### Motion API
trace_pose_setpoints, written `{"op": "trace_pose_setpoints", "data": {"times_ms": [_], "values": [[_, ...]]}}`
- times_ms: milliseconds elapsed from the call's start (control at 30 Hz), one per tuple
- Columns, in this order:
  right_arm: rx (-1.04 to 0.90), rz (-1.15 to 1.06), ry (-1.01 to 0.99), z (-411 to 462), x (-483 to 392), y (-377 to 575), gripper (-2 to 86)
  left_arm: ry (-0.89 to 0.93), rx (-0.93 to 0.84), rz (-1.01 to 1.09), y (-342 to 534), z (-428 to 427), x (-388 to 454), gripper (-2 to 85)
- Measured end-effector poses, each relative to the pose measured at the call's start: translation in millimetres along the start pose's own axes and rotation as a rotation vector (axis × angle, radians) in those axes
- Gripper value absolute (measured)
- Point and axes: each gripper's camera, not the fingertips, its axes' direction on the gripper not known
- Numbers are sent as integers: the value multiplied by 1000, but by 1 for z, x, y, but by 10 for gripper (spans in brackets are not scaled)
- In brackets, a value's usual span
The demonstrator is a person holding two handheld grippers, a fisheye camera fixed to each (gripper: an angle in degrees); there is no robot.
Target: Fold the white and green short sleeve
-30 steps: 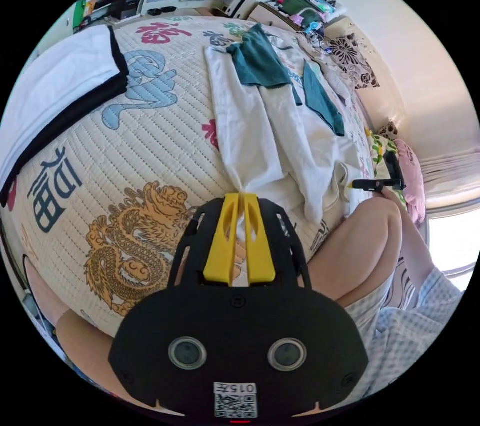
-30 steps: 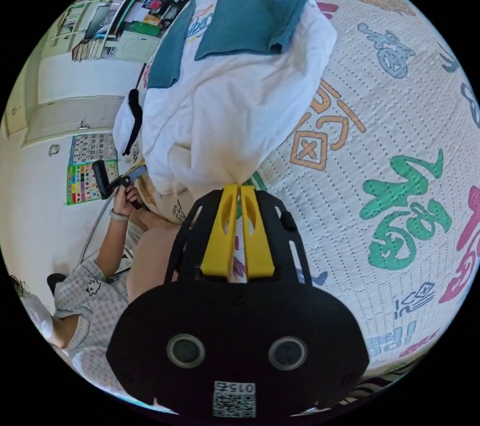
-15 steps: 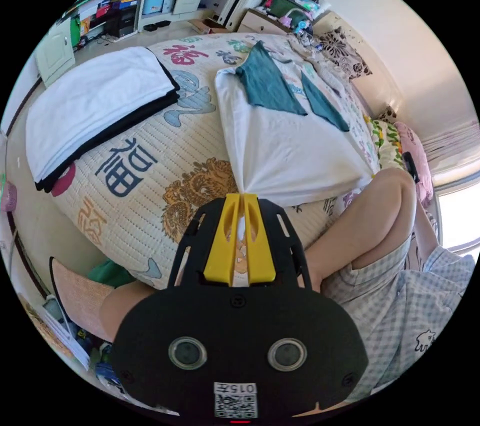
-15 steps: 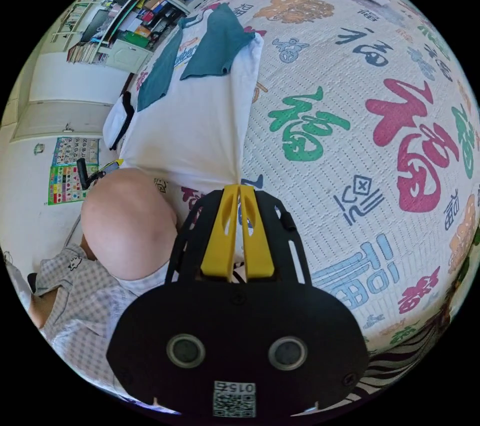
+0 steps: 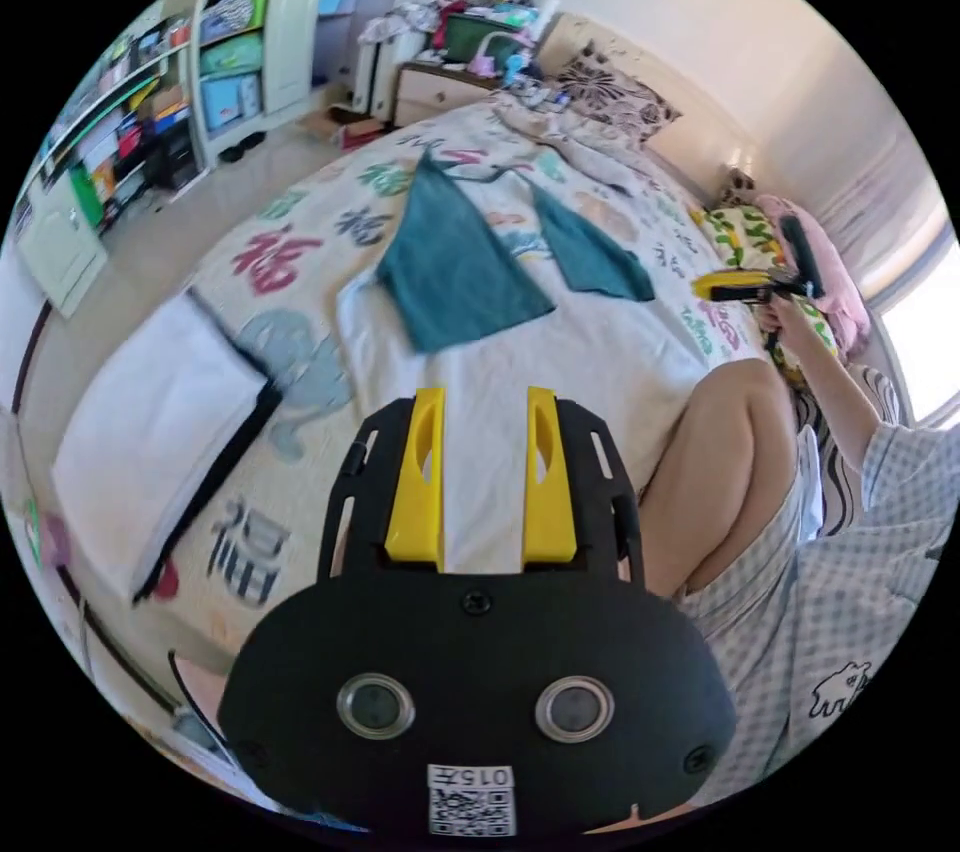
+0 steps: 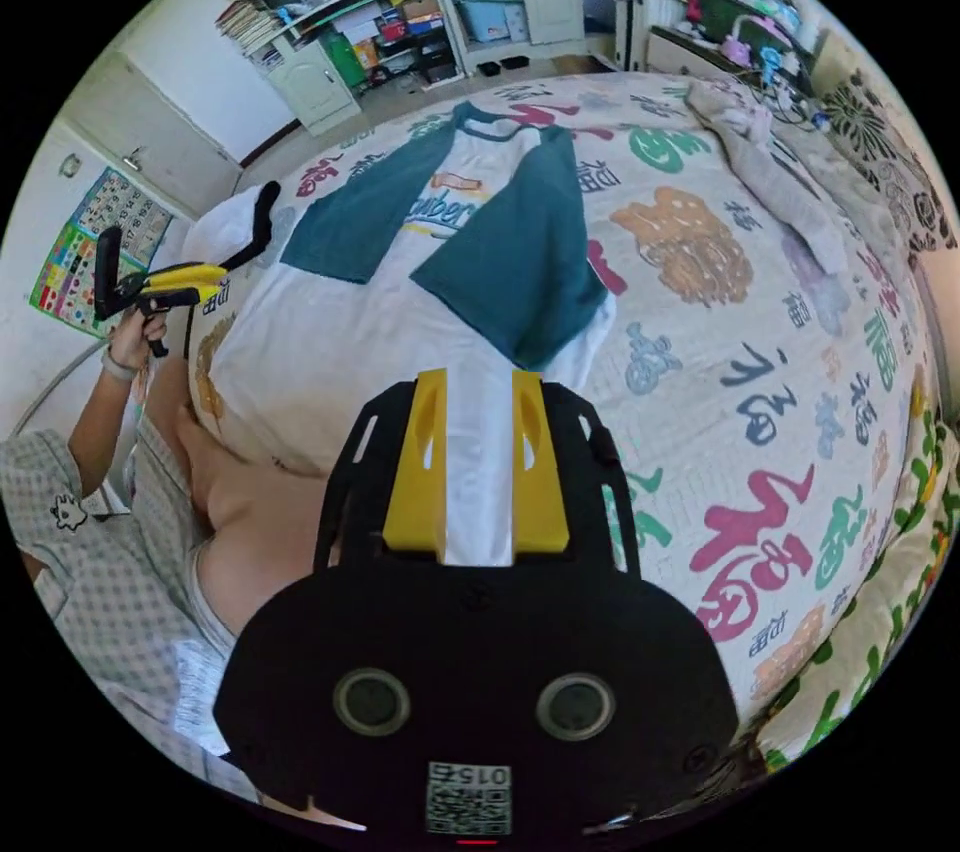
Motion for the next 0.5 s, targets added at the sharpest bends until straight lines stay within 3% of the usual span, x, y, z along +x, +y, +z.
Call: {"op": "trace_pose_setpoints", "data": {"times_ms": [133,267,433,500], "values": [[-146,-104,46,64,-26,-70,126,-2,-91,95,-71,82,25,115],[-218,-155,80,93,-23,-100,79,-40,-176,147,-109,131,19,66],[-81,-24,-82,38,42,-109,4,159,-77,59,-134,82,-56,1],[17,89,-111,3,85,-105,0,120,18,-20,-137,45,-98,-2]]}}
